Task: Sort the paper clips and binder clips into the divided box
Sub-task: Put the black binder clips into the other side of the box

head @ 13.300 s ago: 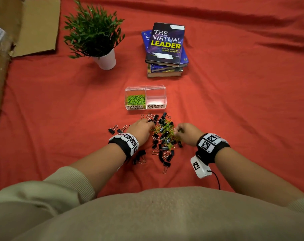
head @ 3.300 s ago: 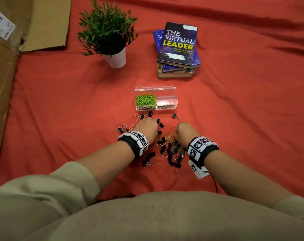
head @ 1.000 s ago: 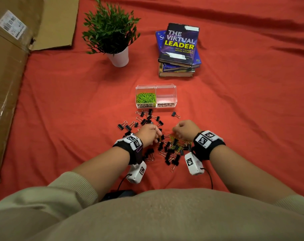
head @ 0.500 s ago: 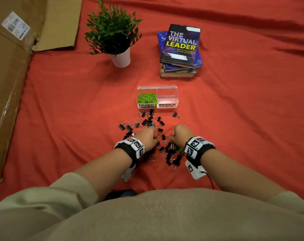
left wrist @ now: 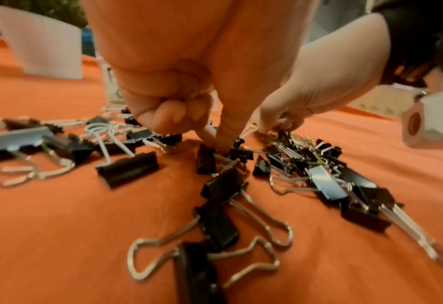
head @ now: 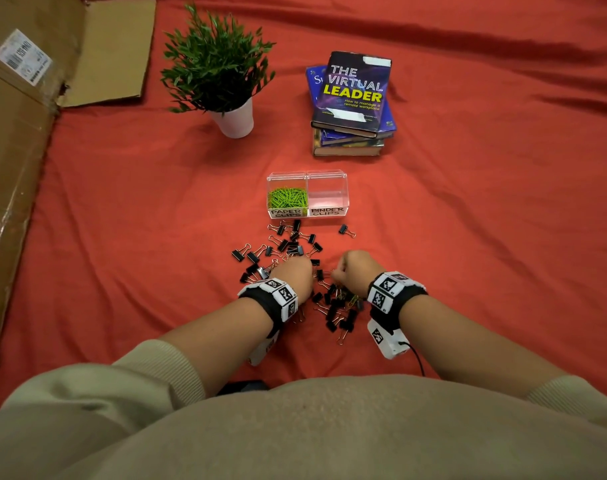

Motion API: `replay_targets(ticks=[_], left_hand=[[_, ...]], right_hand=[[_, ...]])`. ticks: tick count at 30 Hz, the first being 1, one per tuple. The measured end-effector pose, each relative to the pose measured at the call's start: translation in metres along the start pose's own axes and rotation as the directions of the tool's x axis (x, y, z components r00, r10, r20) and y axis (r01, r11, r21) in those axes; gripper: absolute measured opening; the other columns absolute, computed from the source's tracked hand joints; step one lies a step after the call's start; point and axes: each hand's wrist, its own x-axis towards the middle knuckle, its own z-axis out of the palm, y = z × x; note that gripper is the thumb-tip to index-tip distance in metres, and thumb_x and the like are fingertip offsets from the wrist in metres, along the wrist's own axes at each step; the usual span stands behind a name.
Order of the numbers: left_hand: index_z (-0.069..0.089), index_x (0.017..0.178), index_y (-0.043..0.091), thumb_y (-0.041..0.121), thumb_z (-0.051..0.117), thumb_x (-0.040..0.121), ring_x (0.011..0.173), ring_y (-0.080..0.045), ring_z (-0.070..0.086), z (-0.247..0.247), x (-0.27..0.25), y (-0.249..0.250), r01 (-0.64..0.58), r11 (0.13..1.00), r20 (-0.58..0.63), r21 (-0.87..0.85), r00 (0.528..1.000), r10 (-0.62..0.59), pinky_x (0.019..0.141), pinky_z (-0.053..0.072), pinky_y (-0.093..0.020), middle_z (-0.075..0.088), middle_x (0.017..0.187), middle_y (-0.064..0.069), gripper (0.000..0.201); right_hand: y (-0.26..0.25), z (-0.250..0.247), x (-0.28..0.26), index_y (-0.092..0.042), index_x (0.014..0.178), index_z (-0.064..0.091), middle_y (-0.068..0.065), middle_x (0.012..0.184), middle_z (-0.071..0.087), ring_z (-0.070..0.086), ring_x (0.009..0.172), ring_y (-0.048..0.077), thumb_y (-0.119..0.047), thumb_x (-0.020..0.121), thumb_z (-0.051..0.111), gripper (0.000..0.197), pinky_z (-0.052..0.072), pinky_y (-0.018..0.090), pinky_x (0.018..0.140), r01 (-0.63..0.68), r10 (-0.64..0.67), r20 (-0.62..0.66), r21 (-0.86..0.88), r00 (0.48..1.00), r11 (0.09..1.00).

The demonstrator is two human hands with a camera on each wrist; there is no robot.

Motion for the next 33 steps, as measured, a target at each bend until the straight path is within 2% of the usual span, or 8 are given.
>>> replay_targets(ticks=[7, 11, 17, 19, 23, 26, 30, 33], left_hand=[[0.036, 0.06, 0.012, 0.014, 0.049, 0.088, 0.065, -0.031, 0.055, -0.002, -0.005, -0.01, -0.05, 0.973, 0.004, -0.225, 0.999, 0.053, 0.064, 0.042, -0.036, 0.055, 0.073, -0.018, 0.031], [0.041, 0.077, 0.013, 0.018, 0.05, 0.091, 0.061, -0.018, 0.044, -0.013, -0.002, -0.01, -0.016, 0.878, -0.113, -0.478, 0.993, -0.044, 0.058, 0.036, -0.029, 0.047, 0.068, -0.001, 0.018], [0.052, 0.064, 0.015, 0.012, 0.043, 0.09, 0.051, -0.019, 0.044, -0.026, 0.012, 0.001, 0.01, 0.669, -0.053, -0.743, 0.996, -0.075, 0.056, 0.038, -0.028, 0.054, 0.069, -0.014, 0.028], [0.054, 0.077, 0.013, 0.014, 0.037, 0.093, 0.053, -0.018, 0.045, -0.026, 0.016, 0.005, 0.057, 0.602, -0.003, -0.796, 0.995, -0.098, 0.057, 0.04, -0.029, 0.053, 0.07, -0.01, 0.023], [0.048, 0.101, 0.006, 0.004, 0.03, 0.091, 0.054, -0.016, 0.049, -0.023, 0.016, 0.016, 0.159, 0.425, 0.103, -0.891, 0.983, -0.152, 0.051, 0.045, -0.028, 0.043, 0.067, -0.003, 0.021], [0.049, 0.1, 0.006, -0.001, 0.026, 0.088, 0.05, -0.014, 0.047, -0.021, 0.016, 0.022, 0.179, 0.393, 0.13, -0.902, 0.98, -0.148, 0.037, 0.036, -0.021, 0.042, 0.067, -0.003, 0.026], [0.054, 0.083, 0.012, -0.001, 0.026, 0.09, 0.048, -0.012, 0.041, -0.014, 0.018, 0.032, 0.18, 0.457, 0.147, -0.871, 0.983, -0.107, 0.037, 0.029, -0.018, 0.044, 0.063, 0.0, 0.032], [0.058, 0.08, 0.013, 0.007, 0.031, 0.094, 0.048, -0.014, 0.041, -0.007, 0.016, 0.041, 0.105, 0.678, 0.075, -0.727, 0.994, -0.074, 0.045, 0.031, -0.024, 0.049, 0.061, 0.0, 0.031]], right_hand=[[0.032, -0.045, -0.004, -0.014, 0.078, 0.061, 0.002, 0.069, 0.061, 0.05, 0.056, 0.013, -0.01, 0.088, 0.056, 0.012, 0.042, 0.023, 0.051, -0.054, 0.084, -0.031, 0.547, 0.996, 0.835], [0.049, -0.056, -0.008, -0.007, 0.093, 0.065, 0.004, 0.07, 0.056, 0.049, 0.056, 0.013, 0.002, 0.088, 0.044, 0.024, 0.043, 0.021, 0.051, -0.098, 0.128, 0.016, 0.738, 0.992, 0.667], [0.053, -0.053, -0.015, 0.0, 0.079, 0.057, 0.009, 0.071, 0.051, 0.05, 0.06, 0.019, -0.002, 0.091, 0.042, 0.02, 0.045, 0.026, 0.054, -0.178, 0.191, 0.096, 0.863, 0.977, 0.473], [0.054, -0.051, -0.014, -0.003, 0.077, 0.058, 0.008, 0.071, 0.054, 0.052, 0.058, 0.017, -0.004, 0.089, 0.051, 0.015, 0.047, 0.023, 0.051, -0.155, 0.196, 0.053, 0.82, 0.979, 0.551], [0.055, -0.044, -0.01, -0.01, 0.088, 0.062, -0.005, 0.072, 0.057, 0.052, 0.062, 0.007, -0.007, 0.081, 0.067, 0.009, 0.042, 0.018, 0.055, -0.062, 0.086, -0.06, 0.327, 0.994, 0.943], [0.05, -0.034, -0.005, -0.018, 0.085, 0.058, -0.007, 0.08, 0.057, 0.054, 0.072, 0.01, -0.012, 0.078, 0.072, 0.017, 0.038, 0.018, 0.058, -0.019, 0.024, -0.077, 0.06, 0.997, 0.998], [0.041, -0.027, 0.002, -0.016, 0.076, 0.059, 0.003, 0.081, 0.062, 0.062, 0.083, 0.023, -0.016, 0.083, 0.064, 0.008, 0.045, 0.03, 0.068, 0.018, -0.025, -0.07, -0.098, 0.997, 0.995], [0.034, -0.03, 0.004, -0.006, 0.087, 0.064, 0.009, 0.083, 0.065, 0.063, 0.084, 0.027, -0.017, 0.088, 0.058, 0.012, 0.048, 0.034, 0.073, 0.03, -0.038, -0.075, -0.105, 0.996, 0.994]])
